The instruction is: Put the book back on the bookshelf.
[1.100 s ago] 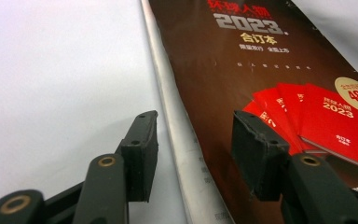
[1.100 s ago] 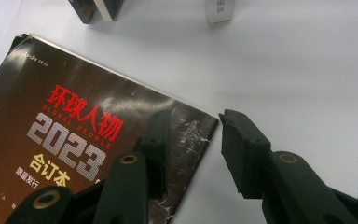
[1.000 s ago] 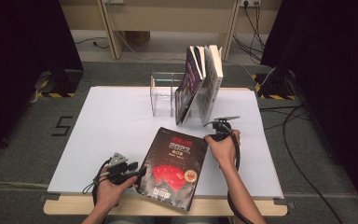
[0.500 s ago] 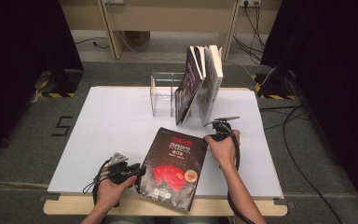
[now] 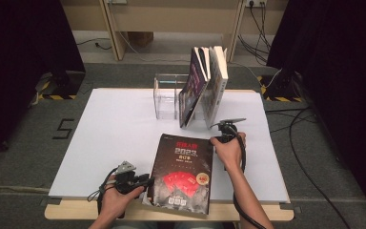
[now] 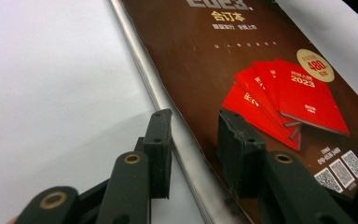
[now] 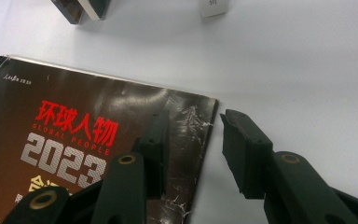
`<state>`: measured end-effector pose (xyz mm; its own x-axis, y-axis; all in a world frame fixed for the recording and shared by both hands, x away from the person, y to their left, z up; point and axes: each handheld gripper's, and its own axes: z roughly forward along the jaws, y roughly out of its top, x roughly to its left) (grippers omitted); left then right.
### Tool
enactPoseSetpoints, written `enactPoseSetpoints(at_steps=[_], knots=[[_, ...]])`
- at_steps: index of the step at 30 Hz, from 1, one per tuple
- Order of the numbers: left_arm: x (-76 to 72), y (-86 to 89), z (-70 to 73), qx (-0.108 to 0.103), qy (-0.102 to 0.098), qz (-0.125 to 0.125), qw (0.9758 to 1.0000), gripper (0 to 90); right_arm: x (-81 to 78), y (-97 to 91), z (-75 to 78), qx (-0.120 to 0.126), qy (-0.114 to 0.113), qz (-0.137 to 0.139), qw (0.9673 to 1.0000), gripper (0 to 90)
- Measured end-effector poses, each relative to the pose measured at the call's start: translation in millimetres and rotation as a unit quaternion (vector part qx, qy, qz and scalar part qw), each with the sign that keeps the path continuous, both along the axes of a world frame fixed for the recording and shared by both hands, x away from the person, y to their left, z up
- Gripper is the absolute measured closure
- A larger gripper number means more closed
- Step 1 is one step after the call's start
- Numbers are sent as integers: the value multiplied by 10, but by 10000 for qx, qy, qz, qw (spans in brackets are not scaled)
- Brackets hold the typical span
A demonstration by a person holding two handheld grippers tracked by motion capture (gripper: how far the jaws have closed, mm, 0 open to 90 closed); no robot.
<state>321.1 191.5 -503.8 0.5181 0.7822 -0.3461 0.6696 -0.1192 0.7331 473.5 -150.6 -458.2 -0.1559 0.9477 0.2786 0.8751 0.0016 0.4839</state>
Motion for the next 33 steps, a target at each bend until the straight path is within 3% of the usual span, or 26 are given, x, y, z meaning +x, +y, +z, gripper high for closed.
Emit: enactPoseSetpoints(at_steps=[7,14,15,17,24,26,29,33], knots=[[3,-9,4,16,4,-54,10000,642,71,14,-7,36,12,25,10000,619],[32,-28,-2,148,-212,15,9997,568,154,20,-40,61,3,40,10000,615],[40,-24,-5,136,-214,25,9997,561,153,45,-32,148,93,-77,9998,614],[46,-23,-8,112,-211,29,9997,558,175,28,-49,71,17,42,10000,610],[45,-28,-14,206,-268,36,9994,596,214,49,-60,49,2,51,10000,601],[45,-27,-15,234,-282,34,9993,609,216,65,-61,148,80,-48,9998,598],[50,-26,-15,253,-284,40,9993,634,230,47,-92,49,11,57,10000,598],[44,-32,-15,359,-343,28,9988,654,239,49,-93,103,9,42,9999,593]])
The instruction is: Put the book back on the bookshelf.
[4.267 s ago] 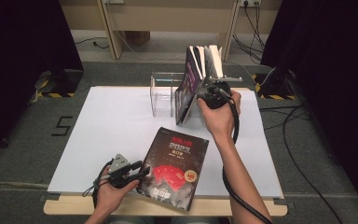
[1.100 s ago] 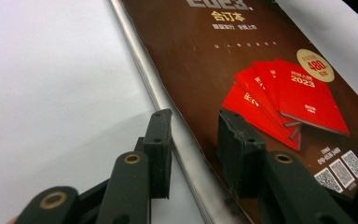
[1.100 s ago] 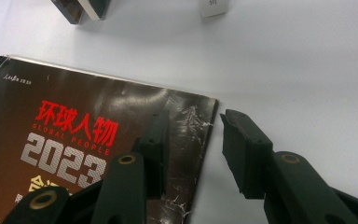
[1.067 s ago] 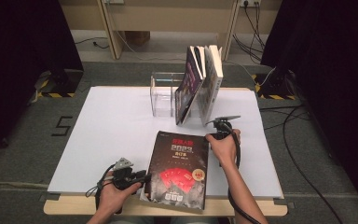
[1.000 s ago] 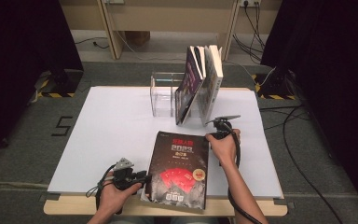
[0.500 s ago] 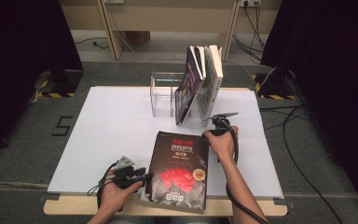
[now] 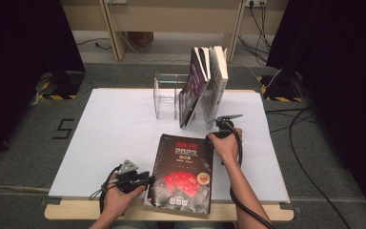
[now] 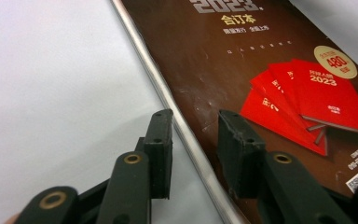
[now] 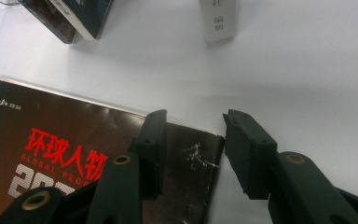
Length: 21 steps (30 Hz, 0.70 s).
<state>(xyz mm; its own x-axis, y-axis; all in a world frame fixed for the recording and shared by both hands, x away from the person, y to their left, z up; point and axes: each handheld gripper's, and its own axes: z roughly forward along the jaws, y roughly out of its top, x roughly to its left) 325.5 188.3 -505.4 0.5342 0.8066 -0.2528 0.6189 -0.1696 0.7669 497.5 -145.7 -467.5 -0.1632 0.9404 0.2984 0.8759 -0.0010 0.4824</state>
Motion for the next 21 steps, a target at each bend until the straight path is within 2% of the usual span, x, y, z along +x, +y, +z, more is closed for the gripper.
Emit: enactPoseSetpoints(at_steps=[4,7,10,11,18,21], knots=[[-1,-7,1,54,-25,6,10000,676,-22,18,-13,-79,-108,1,9999,590],[-2,-13,2,65,-25,20,10000,683,-48,-20,-27,187,-63,-137,9997,597],[0,-18,4,71,-16,29,10000,687,-72,-37,-33,302,-22,-157,9994,601],[0,-20,4,75,-22,35,10000,688,-82,-27,-26,410,73,-243,9988,609],[-5,-28,3,104,-44,39,9999,690,-140,-22,-32,346,106,-19,9993,667],[-6,-29,3,105,-45,44,9999,690,-171,3,-27,390,202,0,9990,705]])
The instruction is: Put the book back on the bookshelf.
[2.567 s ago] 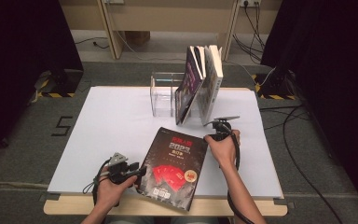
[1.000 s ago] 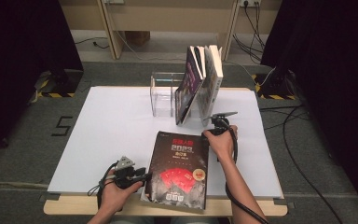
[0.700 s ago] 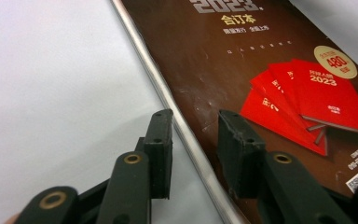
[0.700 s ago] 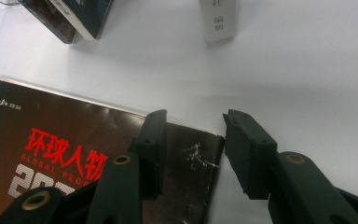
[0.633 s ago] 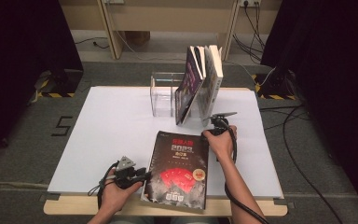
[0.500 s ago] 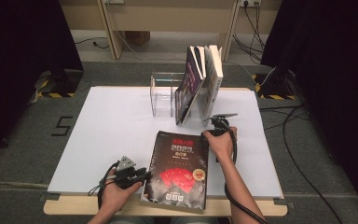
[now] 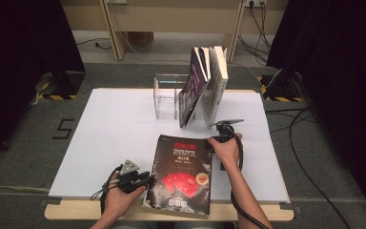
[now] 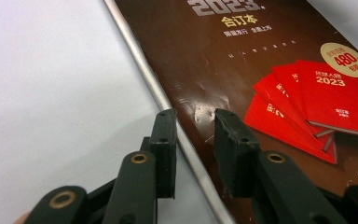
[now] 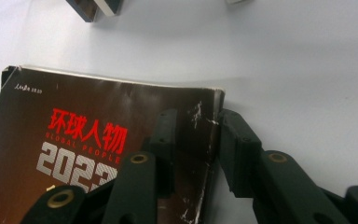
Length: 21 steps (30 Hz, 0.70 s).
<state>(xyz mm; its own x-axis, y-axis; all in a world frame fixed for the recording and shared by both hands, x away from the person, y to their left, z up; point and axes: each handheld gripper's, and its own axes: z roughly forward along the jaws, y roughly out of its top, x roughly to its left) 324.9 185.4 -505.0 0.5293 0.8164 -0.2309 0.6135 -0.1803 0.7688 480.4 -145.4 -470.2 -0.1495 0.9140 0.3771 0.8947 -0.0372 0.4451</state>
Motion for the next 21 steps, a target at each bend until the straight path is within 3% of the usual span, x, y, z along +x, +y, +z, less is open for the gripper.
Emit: enactPoseSetpoints(at_steps=[4,7,9,17,21], knots=[[-2,-1,0,4,-4,1,10000,690,-20,-6,40,42,7,59,10000,791],[-3,0,0,4,-2,7,10000,692,-45,7,119,230,-45,83,9997,855],[-3,1,1,10,1,9,10000,693,-55,16,166,257,-194,237,9992,865],[-5,0,1,7,-3,18,10000,694,-65,77,197,328,-147,266,9990,822],[-6,0,0,9,-8,17,10000,694,-51,56,175,238,-127,369,9990,867]])
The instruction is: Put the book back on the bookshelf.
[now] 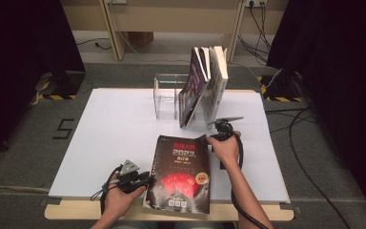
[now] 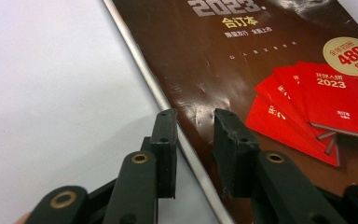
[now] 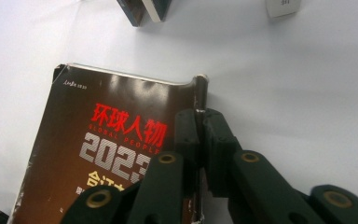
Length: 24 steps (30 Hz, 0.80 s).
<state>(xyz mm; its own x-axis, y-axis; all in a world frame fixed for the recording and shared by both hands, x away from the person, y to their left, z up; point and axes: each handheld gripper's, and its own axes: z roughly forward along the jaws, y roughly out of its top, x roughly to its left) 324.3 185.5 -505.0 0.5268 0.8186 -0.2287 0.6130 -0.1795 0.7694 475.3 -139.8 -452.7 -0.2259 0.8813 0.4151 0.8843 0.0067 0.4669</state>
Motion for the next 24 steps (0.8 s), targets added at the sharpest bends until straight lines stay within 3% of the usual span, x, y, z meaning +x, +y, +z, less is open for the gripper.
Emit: enactPoseSetpoints(at_steps=[6,12,17,24], knots=[[-3,3,-3,-19,-14,8,10000,695,-60,54,124,98,-192,50,9998,877],[-8,15,-4,-117,-5,12,9999,669,-181,150,361,278,-645,120,9975,879],[-9,72,77,-239,-245,152,9993,638,-289,280,597,367,-1084,292,9930,879],[7,176,187,-390,-481,349,9975,605,-386,441,802,354,-1553,479,9861,880]])
